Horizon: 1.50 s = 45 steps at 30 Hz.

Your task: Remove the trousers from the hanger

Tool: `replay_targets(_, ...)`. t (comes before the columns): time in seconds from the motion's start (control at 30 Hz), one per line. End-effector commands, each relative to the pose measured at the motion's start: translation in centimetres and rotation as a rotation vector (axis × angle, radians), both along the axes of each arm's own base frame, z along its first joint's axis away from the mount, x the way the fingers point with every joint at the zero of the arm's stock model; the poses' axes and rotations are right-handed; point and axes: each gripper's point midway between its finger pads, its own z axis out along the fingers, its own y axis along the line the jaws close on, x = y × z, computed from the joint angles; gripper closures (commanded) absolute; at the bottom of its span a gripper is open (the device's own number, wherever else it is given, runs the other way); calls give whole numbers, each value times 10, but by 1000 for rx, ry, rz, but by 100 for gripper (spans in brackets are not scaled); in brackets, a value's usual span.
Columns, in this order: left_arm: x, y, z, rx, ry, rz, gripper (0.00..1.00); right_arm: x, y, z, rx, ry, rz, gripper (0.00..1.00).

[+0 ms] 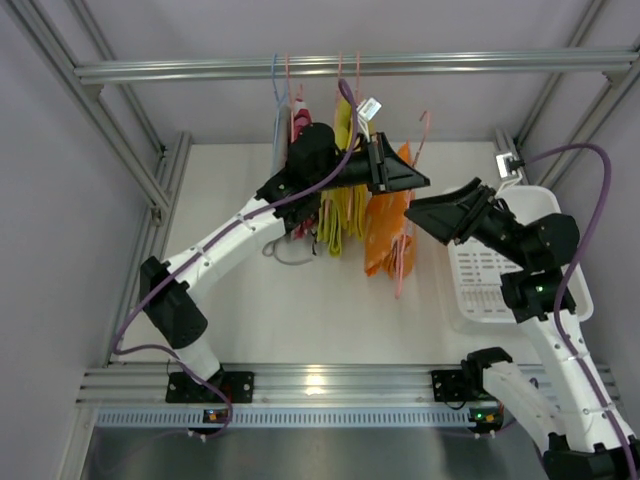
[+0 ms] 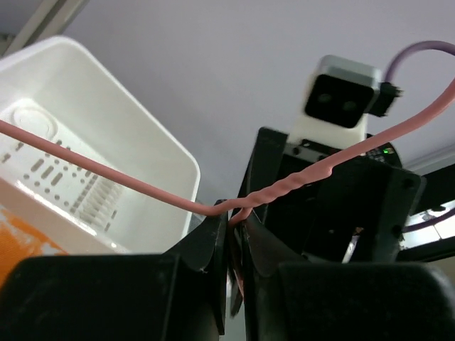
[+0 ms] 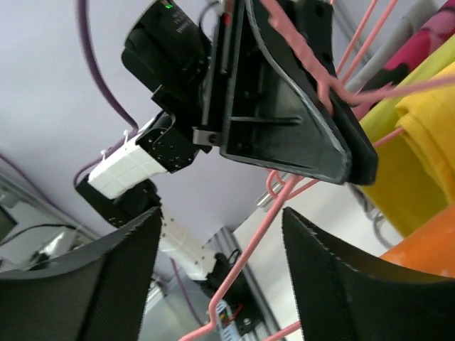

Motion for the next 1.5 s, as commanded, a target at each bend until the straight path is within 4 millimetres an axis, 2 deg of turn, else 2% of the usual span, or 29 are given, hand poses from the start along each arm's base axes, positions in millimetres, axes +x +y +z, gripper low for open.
replay_targets(0.0, -36, 40, 84, -183, -182, -29, 100, -13, -13, 20, -80, -173, -111, 28)
replay_targets(0.03, -37, 41, 83, -178, -181, -31, 100, -10, -20, 26, -106, -220, -178, 23)
replay_targets(0.17, -43, 46, 86, -181, -210, -46, 100, -4, -44, 16, -205, -237, -360, 19)
replay_targets(0.2, -44, 48, 90, -189, -217, -46, 100, -9, -50, 15, -218, -252, -395, 18)
replay_targets(0.23, -47, 51, 98, -202, -229, -50, 100, -3, -57, -1, -252, -214, -441, 18)
replay_targets(0.3, -49, 52, 106, -214, -248, -53, 100, -6, -68, -12, -298, -243, -502, 14)
replay_targets(0.33, -50, 54, 116, -231, -264, -50, 100, -2, -70, -31, -352, -242, -511, 8)
replay_targets(0.4, -46, 52, 120, -225, -264, -35, 100, -4, -75, -43, -378, -259, -534, 5)
replay_targets(0.43, -44, 54, 131, -240, -278, -16, 100, 0, -76, -58, -419, -270, -537, 1)
replay_targets(0.5, -42, 52, 134, -245, -279, -10, 100, -2, -76, -63, -429, -315, -543, 0)
replay_targets(0.53, -41, 52, 136, -252, -272, -8, 100, 3, -77, -74, -458, -321, -543, 1)
replay_targets(0.67, -39, 53, 149, -280, -276, 4, 100, 17, -77, -97, -530, -308, -536, 1)
replay_targets(0.7, -38, 52, 150, -283, -274, 5, 100, 20, -77, -98, -531, -322, -543, 1)
replay_targets(0.73, -38, 52, 153, -292, -270, 3, 100, 24, -77, -108, -544, -316, -542, 1)
replay_targets(0.8, -37, 51, 157, -305, -268, 6, 100, 29, -77, -107, -529, -349, -563, 1)
replay_targets(0.83, -37, 52, 160, -312, -261, 4, 100, 33, -78, -115, -531, -338, -571, 1)
replay_targets(0.93, -38, 52, 166, -328, -259, -1, 100, 44, -80, -119, -532, -354, -602, 1)
replay_targets(1.1, -35, 50, 168, -336, -245, 0, 100, 52, -70, -109, -525, -442, -612, 1)
replay_targets(1.23, -34, 50, 171, -344, -239, 1, 100, 45, -43, -99, -496, -503, -515, 1)
replay_targets(1.33, -35, 50, 174, -351, -243, 0, 100, 49, -31, -101, -515, -511, -515, 1)
replay_targets(1.47, -37, 50, 175, -353, -236, -8, 100, 72, -38, -105, -537, -468, -625, 1)
